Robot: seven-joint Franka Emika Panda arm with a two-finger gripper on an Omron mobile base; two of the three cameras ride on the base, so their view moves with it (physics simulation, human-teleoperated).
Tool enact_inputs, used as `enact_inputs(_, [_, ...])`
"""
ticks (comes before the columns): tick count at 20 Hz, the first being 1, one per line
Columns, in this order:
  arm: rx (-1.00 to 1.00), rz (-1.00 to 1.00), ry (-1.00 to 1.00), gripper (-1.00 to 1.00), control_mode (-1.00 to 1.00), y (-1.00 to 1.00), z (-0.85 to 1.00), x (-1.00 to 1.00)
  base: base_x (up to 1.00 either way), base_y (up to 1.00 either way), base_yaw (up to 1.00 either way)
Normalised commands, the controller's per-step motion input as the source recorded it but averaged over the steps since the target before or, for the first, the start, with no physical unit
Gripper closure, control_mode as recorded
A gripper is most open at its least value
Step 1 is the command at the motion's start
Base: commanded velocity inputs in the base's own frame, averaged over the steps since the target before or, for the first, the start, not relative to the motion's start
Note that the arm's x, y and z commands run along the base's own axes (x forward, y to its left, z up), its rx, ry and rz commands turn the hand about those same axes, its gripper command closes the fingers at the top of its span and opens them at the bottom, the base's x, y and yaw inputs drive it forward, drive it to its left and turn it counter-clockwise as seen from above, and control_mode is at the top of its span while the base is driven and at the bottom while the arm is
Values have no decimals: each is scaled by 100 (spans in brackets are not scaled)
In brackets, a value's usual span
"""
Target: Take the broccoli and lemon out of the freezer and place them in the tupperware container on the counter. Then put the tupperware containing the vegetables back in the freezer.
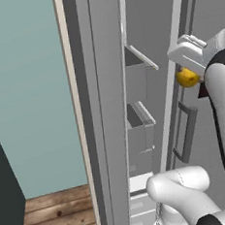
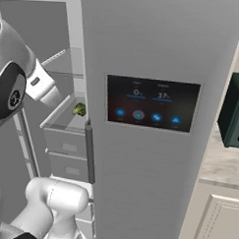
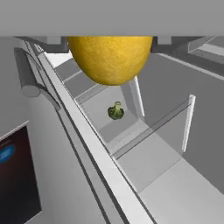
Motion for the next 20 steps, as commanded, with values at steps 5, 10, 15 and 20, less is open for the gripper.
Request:
enact_inputs(5, [-25,9,7,100,-100,-30,0,-48,0,0,0])
enact_inputs(10, [-24,15,1,100,-100,-15,-12,-28,0,0,0])
enact_inputs(15, [-17,14,-1,100,-100,-1,-32,-4,0,0,0])
enact_inputs(20, [-11,3,-13,100,-100,0,-47,2,0,0,0])
